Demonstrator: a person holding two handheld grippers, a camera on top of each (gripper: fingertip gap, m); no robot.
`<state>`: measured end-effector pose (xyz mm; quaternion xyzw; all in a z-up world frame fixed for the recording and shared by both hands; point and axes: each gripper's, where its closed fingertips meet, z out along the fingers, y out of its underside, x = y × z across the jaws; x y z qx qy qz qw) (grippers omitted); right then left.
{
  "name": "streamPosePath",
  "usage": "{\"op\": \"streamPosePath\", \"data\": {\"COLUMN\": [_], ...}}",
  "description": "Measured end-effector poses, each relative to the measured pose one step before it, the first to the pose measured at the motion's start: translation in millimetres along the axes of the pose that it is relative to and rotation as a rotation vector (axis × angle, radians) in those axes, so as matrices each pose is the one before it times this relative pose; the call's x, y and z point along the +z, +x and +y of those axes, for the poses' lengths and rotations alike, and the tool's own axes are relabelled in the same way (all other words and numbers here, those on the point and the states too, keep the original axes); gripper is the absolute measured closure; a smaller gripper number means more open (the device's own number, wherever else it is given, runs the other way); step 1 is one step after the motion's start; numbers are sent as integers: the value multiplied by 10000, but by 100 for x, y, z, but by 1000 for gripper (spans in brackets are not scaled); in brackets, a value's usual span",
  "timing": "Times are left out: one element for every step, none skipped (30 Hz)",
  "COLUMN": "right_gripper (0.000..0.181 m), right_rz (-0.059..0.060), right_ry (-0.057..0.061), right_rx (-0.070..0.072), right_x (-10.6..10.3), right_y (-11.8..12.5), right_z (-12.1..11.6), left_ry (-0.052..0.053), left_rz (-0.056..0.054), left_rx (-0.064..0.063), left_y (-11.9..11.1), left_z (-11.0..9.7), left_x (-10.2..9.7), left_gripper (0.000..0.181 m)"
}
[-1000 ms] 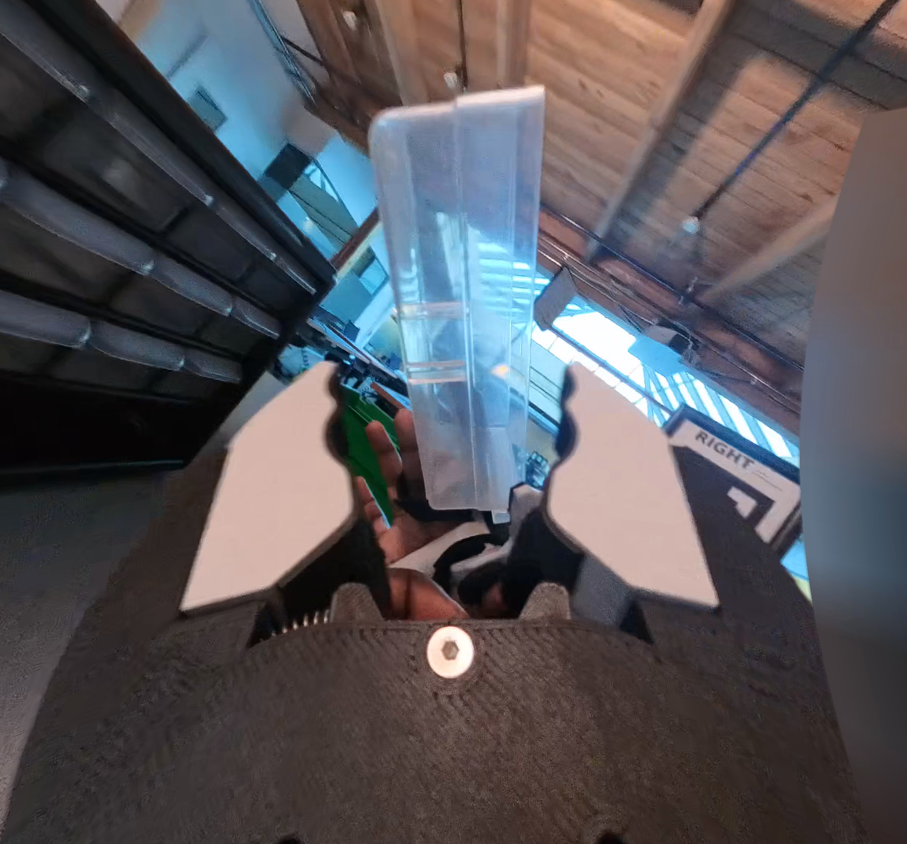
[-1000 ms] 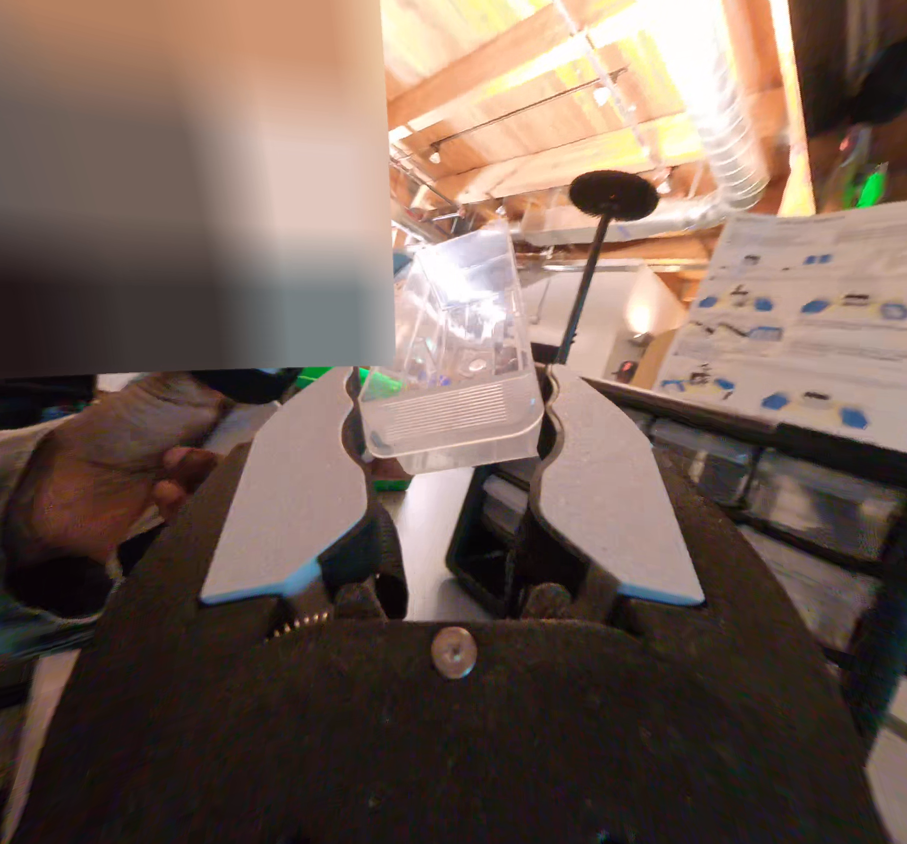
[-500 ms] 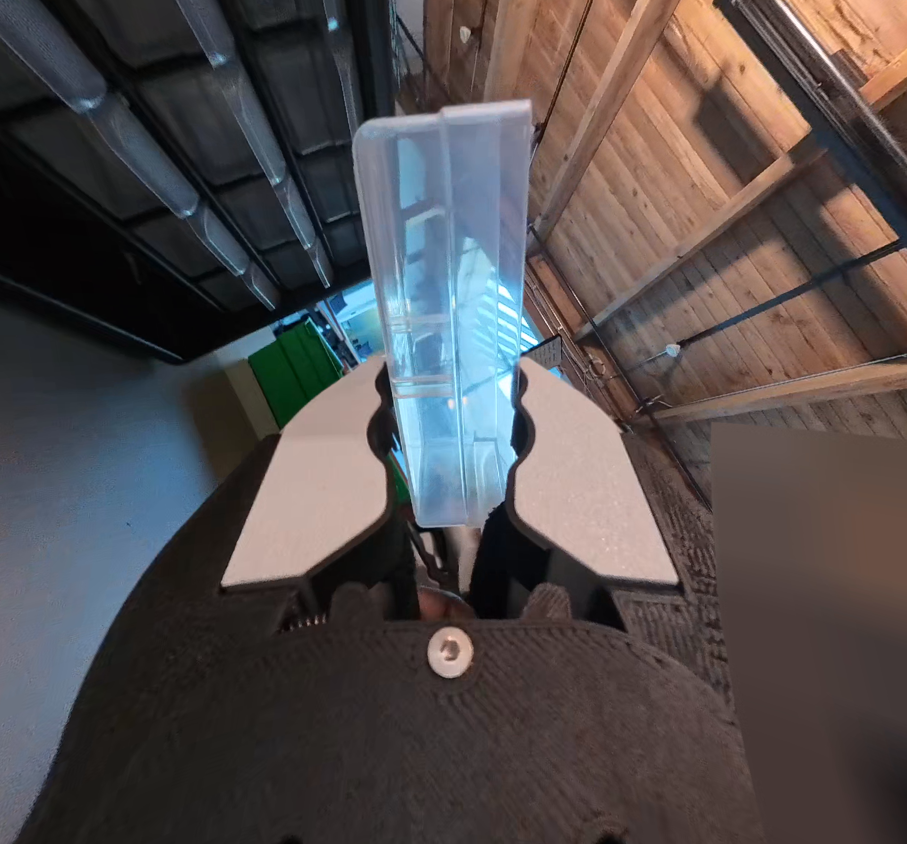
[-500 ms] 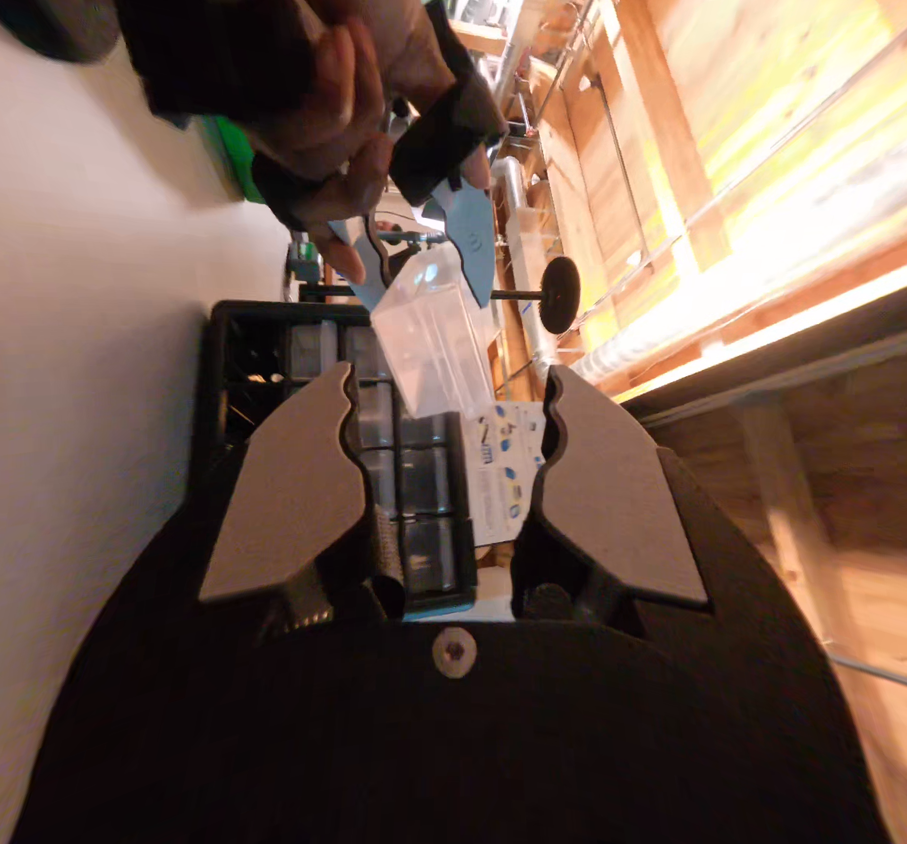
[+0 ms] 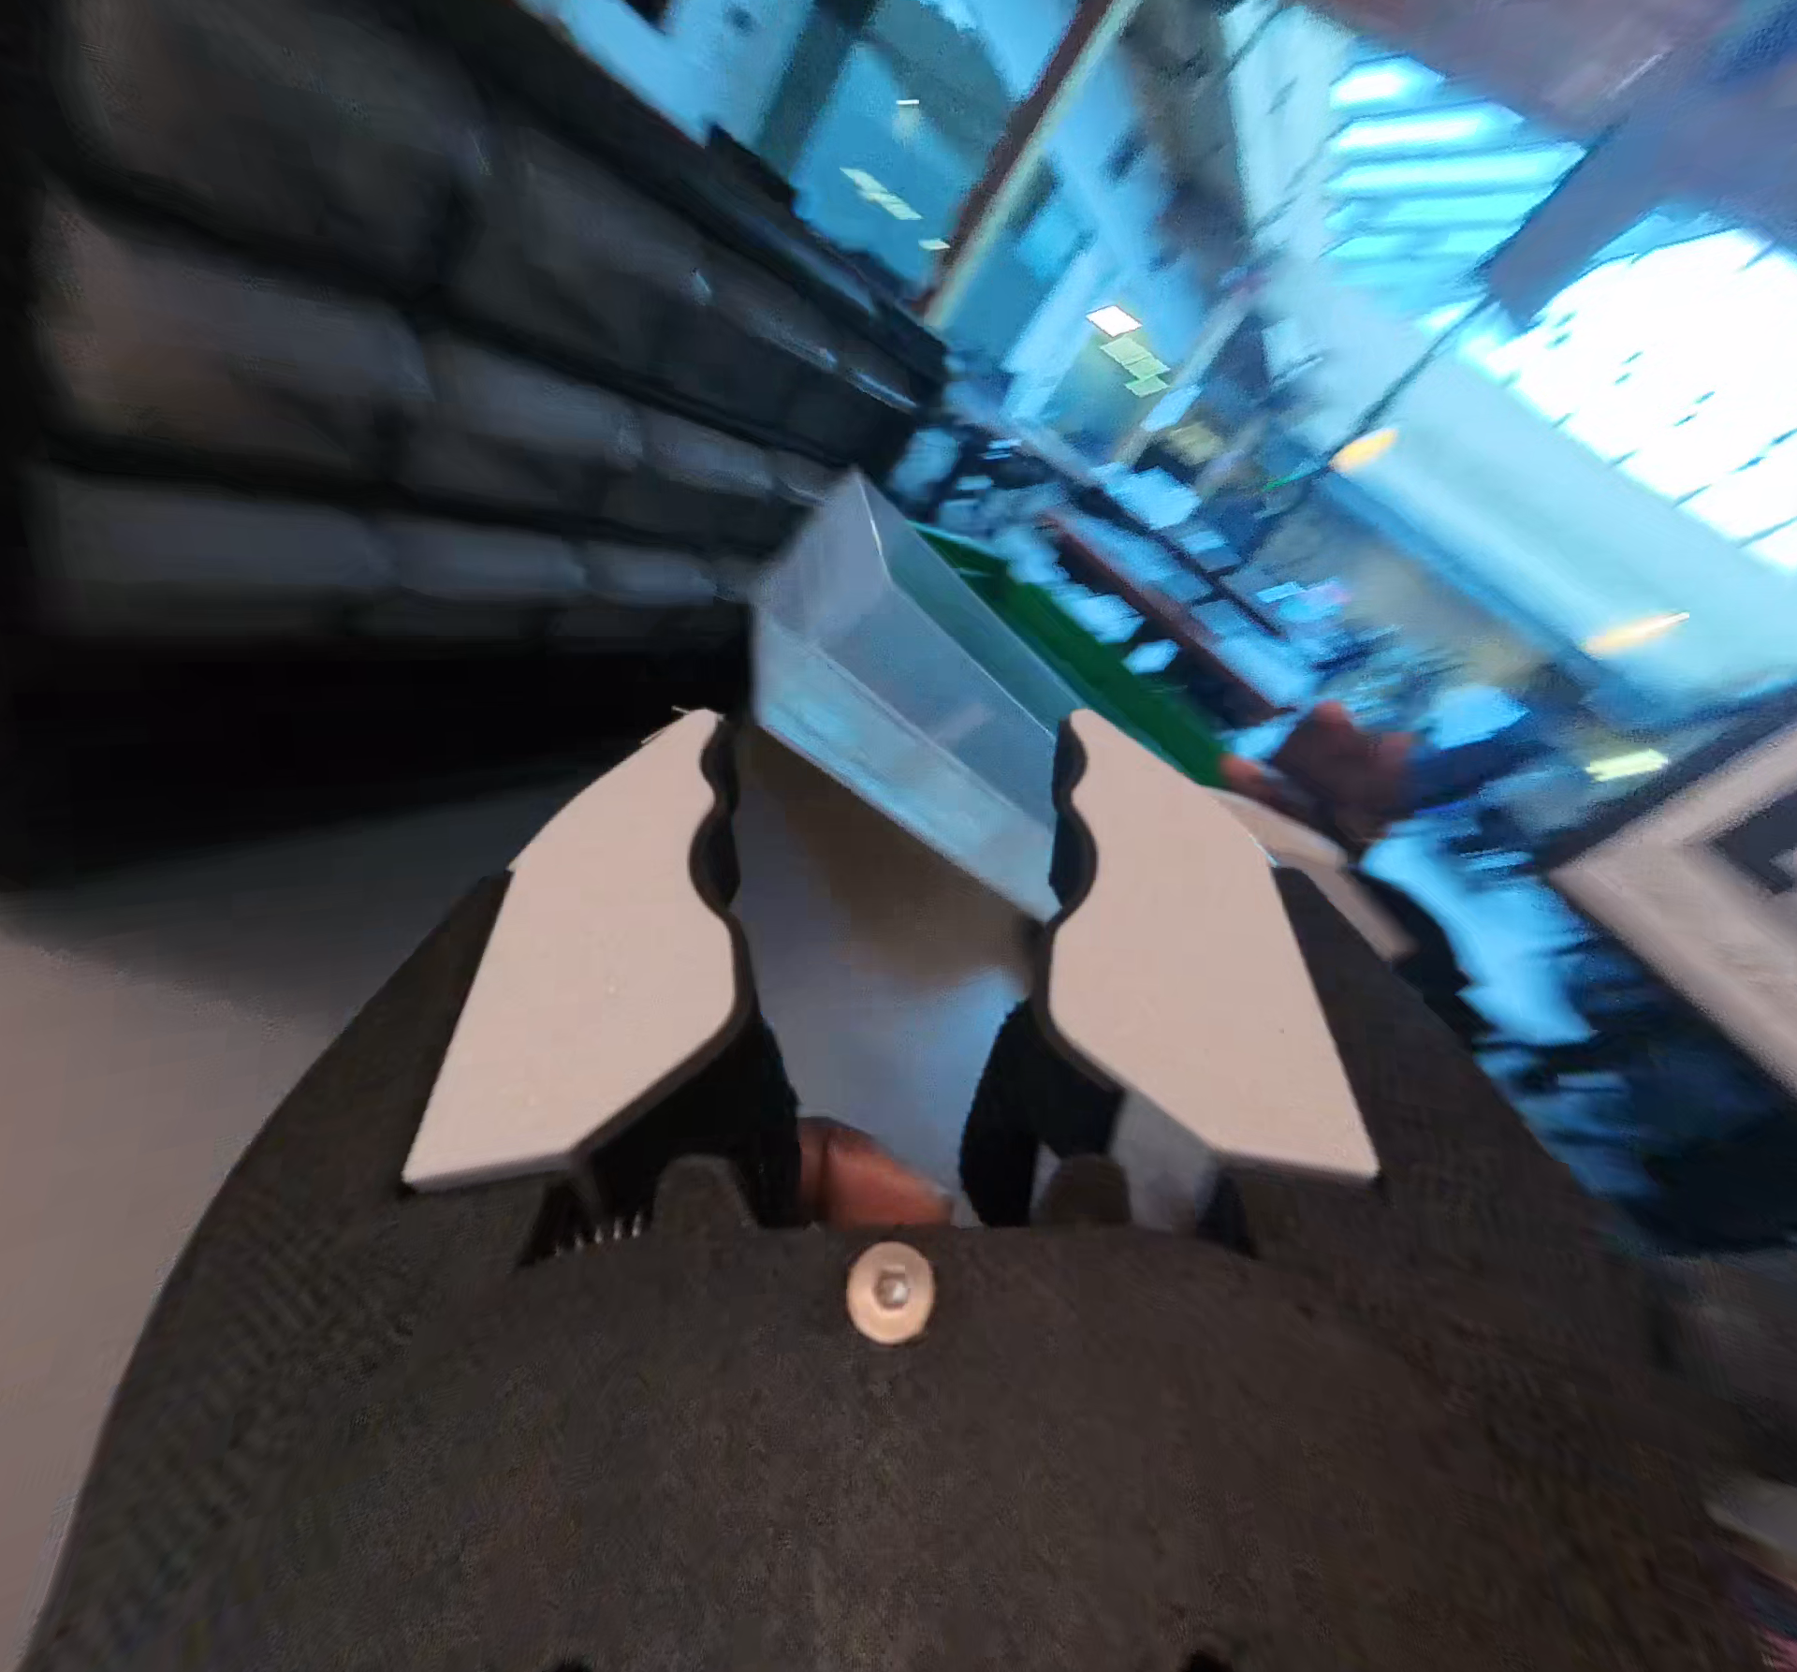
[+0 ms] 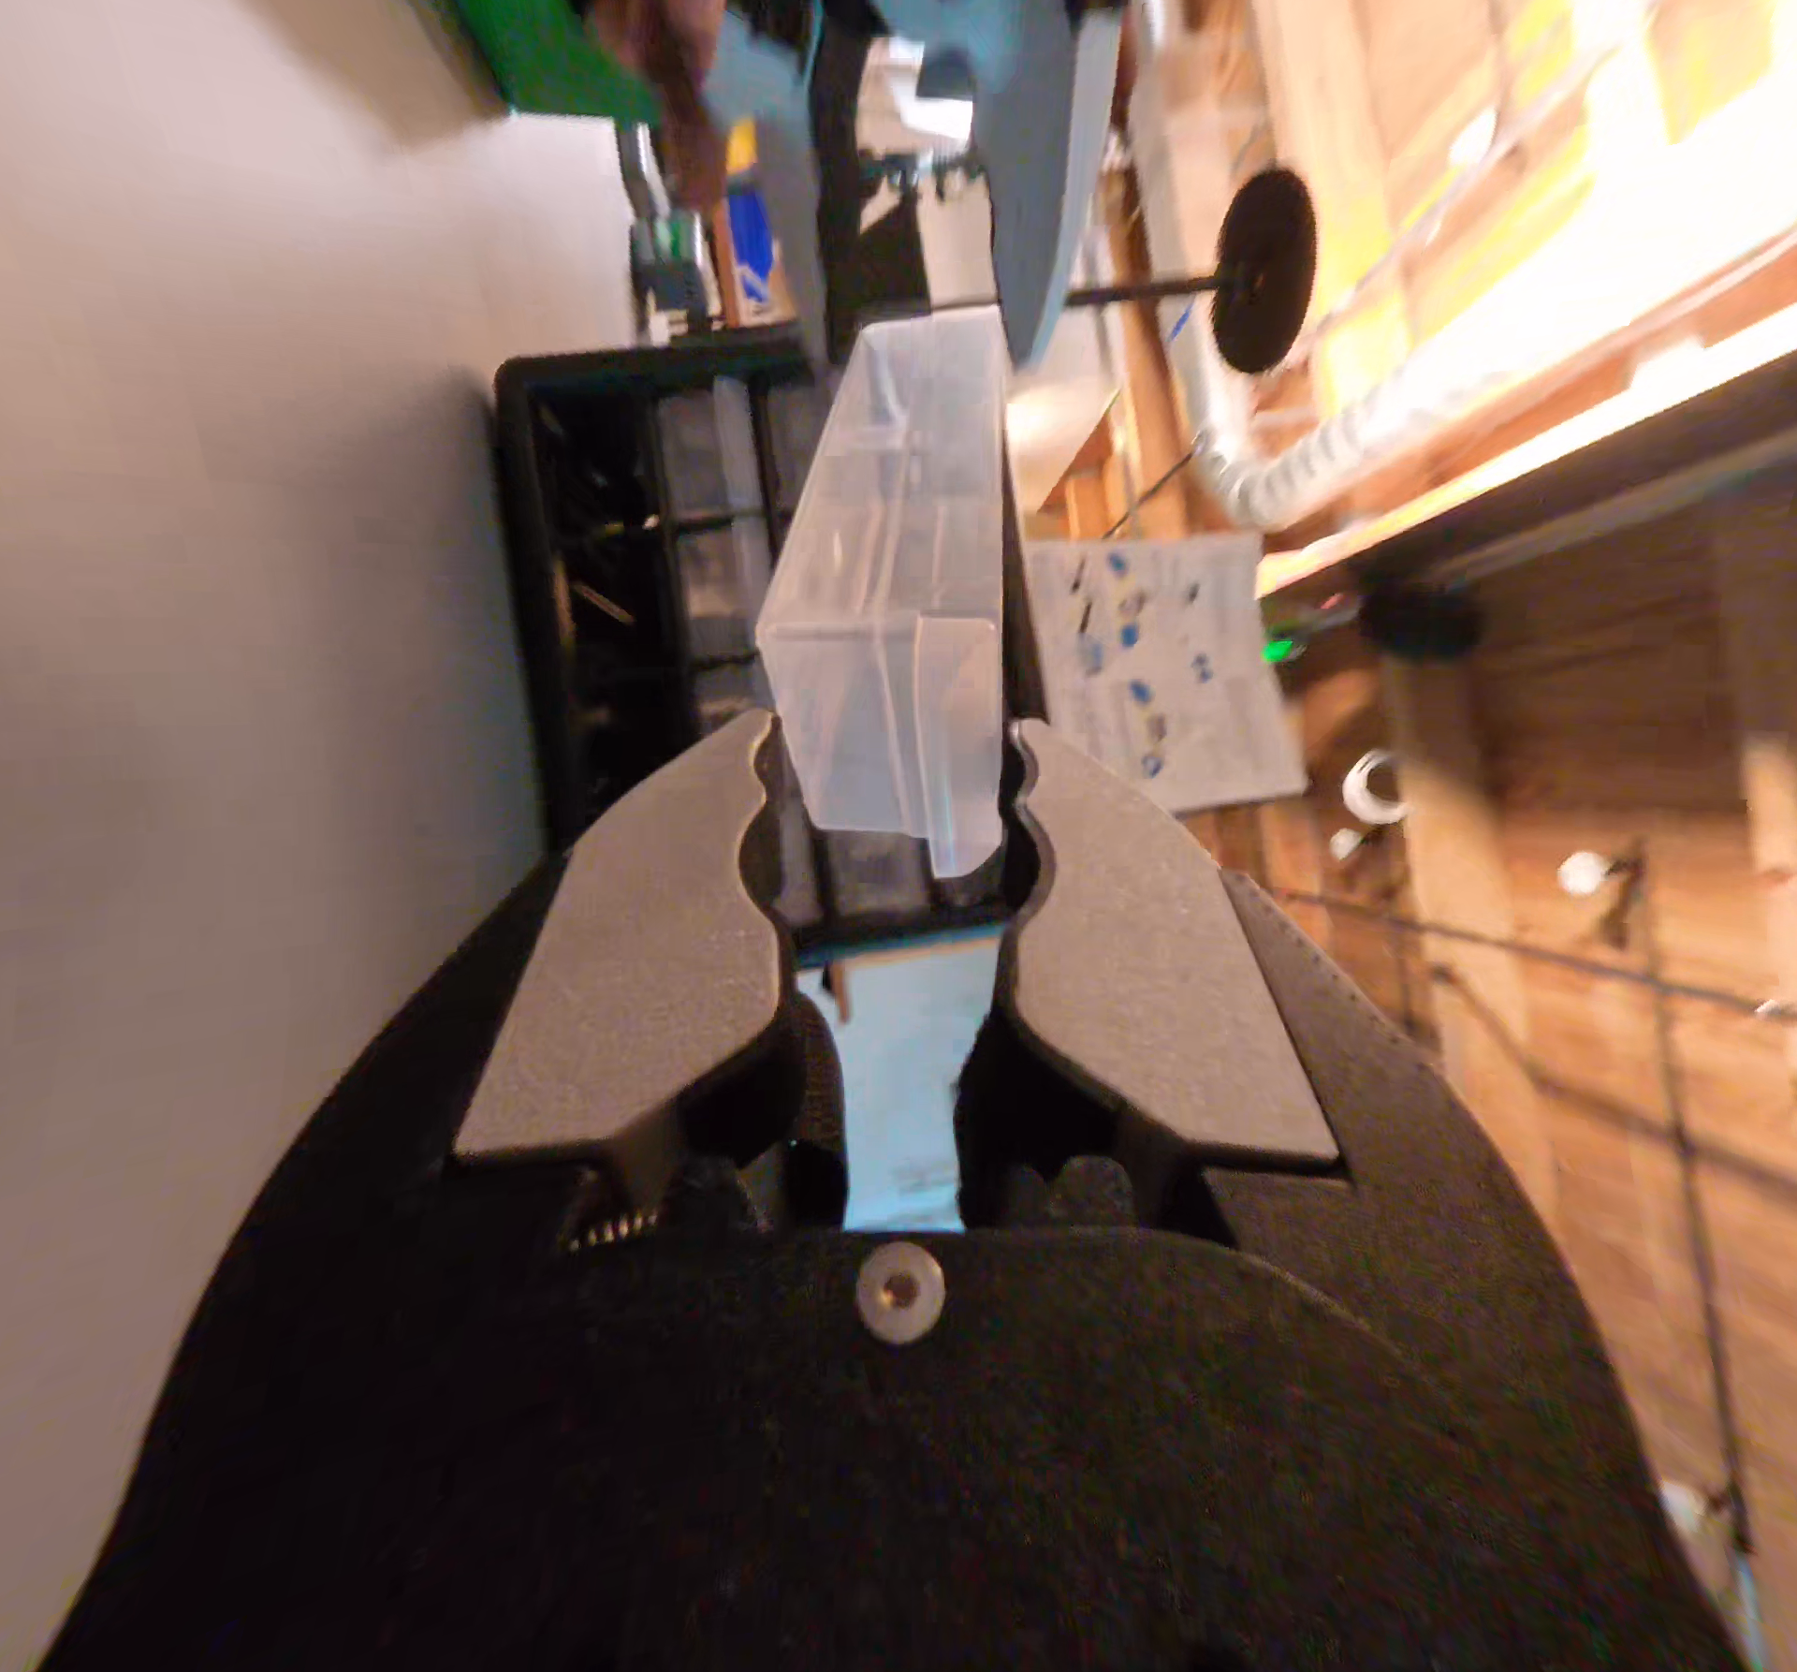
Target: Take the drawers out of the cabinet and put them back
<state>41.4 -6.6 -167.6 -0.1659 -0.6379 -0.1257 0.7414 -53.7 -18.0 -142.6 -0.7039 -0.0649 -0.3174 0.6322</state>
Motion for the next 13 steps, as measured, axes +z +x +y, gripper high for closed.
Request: {"op": "streamPosePath", "data": {"right_gripper": [140, 140, 140, 140, 140, 140, 140, 140, 140, 140, 140, 140, 140], "right_rz": [-164, -236, -263, -259, -207, -185, -164, -185, -138, -115, -109, -119, -91], "right_ry": [-439, -468, -487, -615, -572, -448, -428, -297, -249, -189, -174, -192, -139], "right_rx": [276, 191, 60, -76, -213, -227, -142, -104, -42, -36, 11, 31, 24], "right_x": [-408, -320, -168, 0, 114, 187, 228, 226, 232, 224, 235, 229, 171], "right_y": [-348, -448, -503, -515, -462, -443, -407, -443, -352, -298, -259, -254, -202], "right_z": [854, 848, 880, 1011, 890, 665, 545, 324, 227, 117, 78, 64, -26], "left_ry": [-9, 33, 22, -83, -192, -263, -285, -294, -295, -319, -376, -470, -519], "left_rz": [-864, -799, -626, -468, -462, -409, -224, 64, 218, 222, 232, 131, -15], "left_rx": [1306, 1271, 1279, 1293, 1263, 1172, 948, 674, 427, 300, 247, 233, 176], "left_y": [-753, -720, -542, -437, -558, -616, -451, -144, -41, -124, -182, -354, -580], "left_z": [-1284, -1505, -1545, -1452, -1318, -1162, -1025, -914, -809, -631, -395, -121, 106], "left_x": [-398, -300, -152, 67, 280, 493, 675, 836, 993, 1096, 1168, 1183, 1170], "left_gripper": [119, 119, 120, 125, 135, 149, 157, 164, 173, 176, 179, 181, 181]}}
